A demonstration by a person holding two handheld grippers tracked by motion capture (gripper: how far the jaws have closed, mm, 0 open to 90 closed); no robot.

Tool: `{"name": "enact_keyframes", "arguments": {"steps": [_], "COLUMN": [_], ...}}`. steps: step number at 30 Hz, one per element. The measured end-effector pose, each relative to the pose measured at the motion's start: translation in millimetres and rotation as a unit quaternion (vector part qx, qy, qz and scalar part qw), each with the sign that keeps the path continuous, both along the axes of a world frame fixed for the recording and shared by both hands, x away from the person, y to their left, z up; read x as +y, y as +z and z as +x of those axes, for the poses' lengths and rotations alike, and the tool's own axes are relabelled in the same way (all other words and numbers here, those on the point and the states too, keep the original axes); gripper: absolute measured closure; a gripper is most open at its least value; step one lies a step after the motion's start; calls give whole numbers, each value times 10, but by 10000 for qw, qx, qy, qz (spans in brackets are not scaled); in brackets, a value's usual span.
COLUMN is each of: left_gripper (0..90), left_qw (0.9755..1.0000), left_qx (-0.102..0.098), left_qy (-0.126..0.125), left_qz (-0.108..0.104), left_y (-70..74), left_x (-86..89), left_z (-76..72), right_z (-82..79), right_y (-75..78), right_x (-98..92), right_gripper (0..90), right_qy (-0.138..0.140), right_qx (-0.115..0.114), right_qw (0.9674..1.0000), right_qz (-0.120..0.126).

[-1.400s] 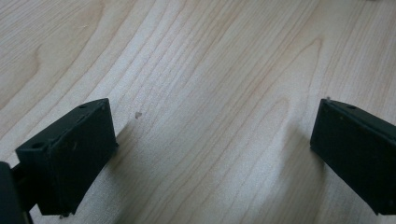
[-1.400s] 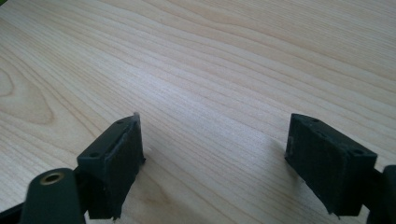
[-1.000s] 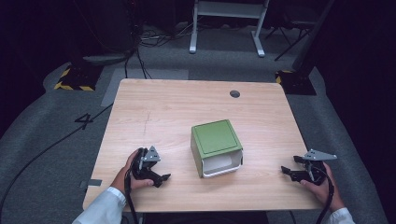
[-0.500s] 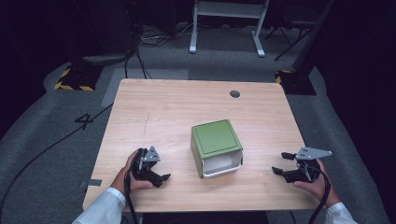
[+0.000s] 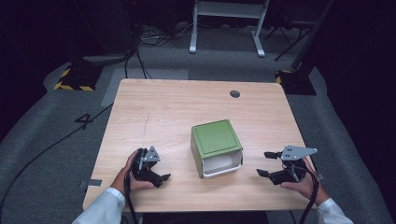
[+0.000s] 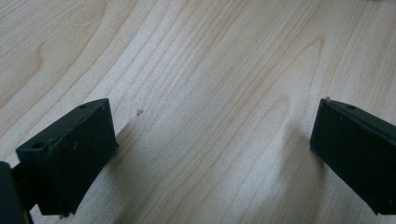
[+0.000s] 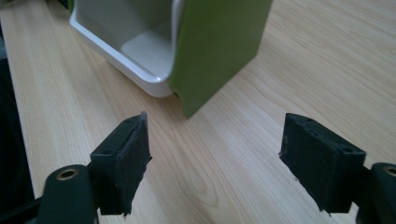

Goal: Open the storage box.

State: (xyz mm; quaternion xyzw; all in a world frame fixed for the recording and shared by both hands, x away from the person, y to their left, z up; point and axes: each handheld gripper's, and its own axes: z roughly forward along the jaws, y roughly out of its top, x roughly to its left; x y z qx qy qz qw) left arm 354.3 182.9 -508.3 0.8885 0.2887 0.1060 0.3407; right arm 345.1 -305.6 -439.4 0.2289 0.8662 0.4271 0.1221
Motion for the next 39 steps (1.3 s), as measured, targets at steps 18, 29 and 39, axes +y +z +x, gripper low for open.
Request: {"name": "enact_keyframes", "arguments": {"steps": [18,29,39], "left_gripper": [5,5,5], "left_qw": [10000,10000,10000], "left_qx": [0,0,0], "left_qy": [1,0,-1], "left_qz": [8,9,8], "left_y": [1,1,1], "left_x": [1,1,1], "left_z": [0,0,0], "right_z": [-74,-128,-31], "right_y": [46,36,-121], "right_x": [684,938,1200], "right_gripper": [330,352,391], "right_qy": [894,1261,1413], "right_qx": [-18,-11,171], "right_qw": [9960,9919,9891], "right_qz": [-80,-142,-369]}}
